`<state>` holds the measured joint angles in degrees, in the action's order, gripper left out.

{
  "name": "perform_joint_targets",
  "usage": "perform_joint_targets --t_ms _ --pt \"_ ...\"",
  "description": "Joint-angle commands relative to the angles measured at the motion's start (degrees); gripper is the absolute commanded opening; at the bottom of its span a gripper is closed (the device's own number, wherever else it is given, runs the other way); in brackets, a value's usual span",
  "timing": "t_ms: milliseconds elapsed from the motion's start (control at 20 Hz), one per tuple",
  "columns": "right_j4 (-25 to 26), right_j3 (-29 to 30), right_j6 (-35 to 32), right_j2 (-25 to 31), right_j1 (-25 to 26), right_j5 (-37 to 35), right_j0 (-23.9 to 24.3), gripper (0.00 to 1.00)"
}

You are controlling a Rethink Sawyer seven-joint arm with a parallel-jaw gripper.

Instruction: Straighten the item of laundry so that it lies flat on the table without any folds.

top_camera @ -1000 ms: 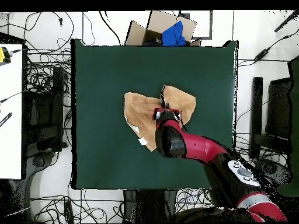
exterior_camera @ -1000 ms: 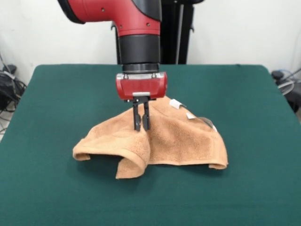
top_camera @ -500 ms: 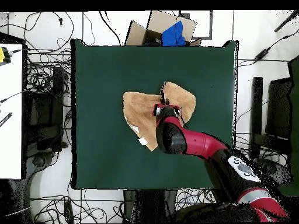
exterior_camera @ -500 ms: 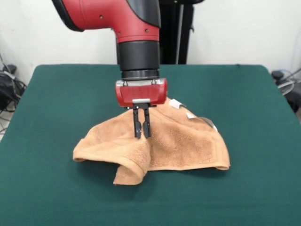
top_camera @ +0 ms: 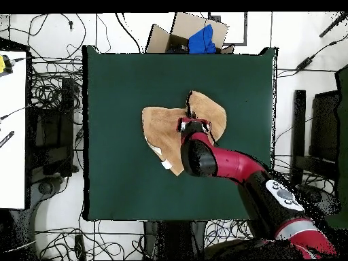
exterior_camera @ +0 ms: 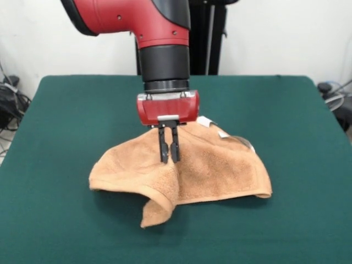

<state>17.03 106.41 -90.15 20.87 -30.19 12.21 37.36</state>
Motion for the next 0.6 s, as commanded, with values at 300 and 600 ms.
perform_joint_targets --t_ms 300,600 --pt "4.00 -8.44 -3.24 9.07 4.99 -7.57 2.66 0.00" --pt "3.66 -5.28 -6.09 6.60 2.94 -4.95 1.27 0.00"
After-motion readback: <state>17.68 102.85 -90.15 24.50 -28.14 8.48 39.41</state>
